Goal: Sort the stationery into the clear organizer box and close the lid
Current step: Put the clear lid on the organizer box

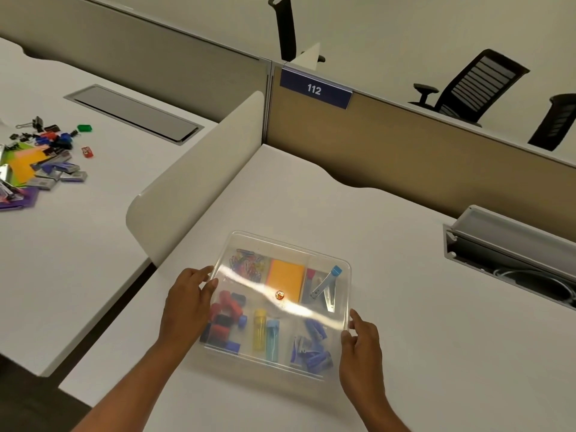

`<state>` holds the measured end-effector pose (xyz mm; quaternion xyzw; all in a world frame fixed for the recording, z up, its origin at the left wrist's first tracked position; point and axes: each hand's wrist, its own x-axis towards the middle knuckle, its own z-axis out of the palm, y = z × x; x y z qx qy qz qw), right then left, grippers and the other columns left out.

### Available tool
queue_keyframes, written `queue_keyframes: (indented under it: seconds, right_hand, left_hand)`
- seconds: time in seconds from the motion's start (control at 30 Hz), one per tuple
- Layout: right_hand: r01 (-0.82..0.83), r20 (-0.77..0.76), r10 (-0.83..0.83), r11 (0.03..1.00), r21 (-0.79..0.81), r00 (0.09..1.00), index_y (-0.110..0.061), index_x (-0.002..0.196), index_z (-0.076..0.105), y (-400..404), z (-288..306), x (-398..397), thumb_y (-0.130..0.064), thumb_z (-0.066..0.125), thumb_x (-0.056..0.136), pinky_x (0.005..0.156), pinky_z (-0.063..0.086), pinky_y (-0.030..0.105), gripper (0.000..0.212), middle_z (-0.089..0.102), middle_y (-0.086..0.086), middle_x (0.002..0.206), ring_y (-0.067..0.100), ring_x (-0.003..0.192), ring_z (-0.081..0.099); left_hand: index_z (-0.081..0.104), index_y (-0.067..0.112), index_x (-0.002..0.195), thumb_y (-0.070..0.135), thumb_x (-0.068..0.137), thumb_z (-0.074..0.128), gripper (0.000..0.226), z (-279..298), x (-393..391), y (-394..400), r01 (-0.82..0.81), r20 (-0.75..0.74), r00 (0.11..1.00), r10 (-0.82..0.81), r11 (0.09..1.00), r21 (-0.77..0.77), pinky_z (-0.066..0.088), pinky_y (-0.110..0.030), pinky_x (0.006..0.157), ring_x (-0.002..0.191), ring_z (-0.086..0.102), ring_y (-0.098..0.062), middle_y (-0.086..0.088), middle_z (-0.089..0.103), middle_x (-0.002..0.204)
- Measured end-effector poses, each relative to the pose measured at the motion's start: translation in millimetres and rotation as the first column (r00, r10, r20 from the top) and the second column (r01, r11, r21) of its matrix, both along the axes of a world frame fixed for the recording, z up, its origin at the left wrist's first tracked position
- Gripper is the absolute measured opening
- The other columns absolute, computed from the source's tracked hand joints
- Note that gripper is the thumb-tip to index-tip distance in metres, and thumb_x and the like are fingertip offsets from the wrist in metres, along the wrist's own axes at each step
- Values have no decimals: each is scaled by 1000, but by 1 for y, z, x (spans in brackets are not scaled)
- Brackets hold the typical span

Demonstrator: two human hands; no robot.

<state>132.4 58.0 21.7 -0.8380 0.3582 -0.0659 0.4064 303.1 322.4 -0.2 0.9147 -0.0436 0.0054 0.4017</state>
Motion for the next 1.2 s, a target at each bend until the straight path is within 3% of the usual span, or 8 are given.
queue_keyframes:
  seconds: [0.23,0.33,0.43,0.53,0.63,0.8,1.0,1.2]
  right_hand:
    - [14,-21,-14,1000,-8,1000,-11,153,41,9,-5,1,-8,41,108,103,44,28,45,46,11,141,27,130,52]
    - [41,9,-40,994,-101,999,-9,148,46,5,-6,7,1,50,102,106,43,35,47,43,12,145,32,133,48]
    - [-56,43,69,965,-257,997,-13,152,42,-11,1,36,-6,56,100,113,32,34,54,36,9,158,28,144,37]
    - [-276,-73,268,890,-362,961,-19,160,26,-25,3,74,-32,52,104,123,21,34,63,21,4,169,24,155,22]
    - [-431,-250,353,779,-455,902,-24,164,9,-35,-7,97,-59,34,102,127,2,39,75,-1,0,173,22,159,-1]
    - [-501,-322,390,745,-440,863,-22,164,-2,-42,-26,101,-79,8,90,129,0,43,94,-6,1,173,20,159,-9]
    - [-493,-284,404,751,-439,869,-21,164,4,-44,-26,103,-79,22,92,129,5,46,94,5,2,173,21,159,0]
    - [-511,-316,406,740,-438,858,-20,164,4,-45,-25,105,-83,18,90,129,6,50,98,6,5,173,24,159,1]
  left_hand:
    - [62,16,131,30,103,58,31,-8,-4,2,-14,-33,999,15,999,35,55,-34,82,104,68,-25,-6,65,125]
    - [62,20,118,29,96,68,25,-3,4,-3,-19,84,996,6,987,160,52,-28,73,97,66,-21,-3,63,121]
    - [55,18,135,32,94,68,46,3,22,-17,90,206,967,-152,955,283,56,-41,91,122,61,-31,-10,56,143]
    - [24,19,163,54,102,41,72,5,43,-36,320,93,918,-386,857,405,22,-48,125,158,18,-29,-7,17,172]
    - [5,25,165,70,96,17,83,-4,60,-45,411,-17,888,-460,777,477,-1,-44,126,160,-7,-23,1,-8,173]
    - [3,24,165,77,96,18,88,-19,64,-46,387,-19,907,-421,813,435,-1,-36,123,157,-9,-14,6,-6,173]
    - [6,24,165,76,96,20,88,-20,63,-47,372,7,911,-412,829,418,0,-33,121,157,-6,-14,5,-1,173]
    - [3,21,165,75,96,15,89,-19,63,-47,391,-22,904,-426,807,442,11,-49,129,160,-2,-21,2,-3,174]
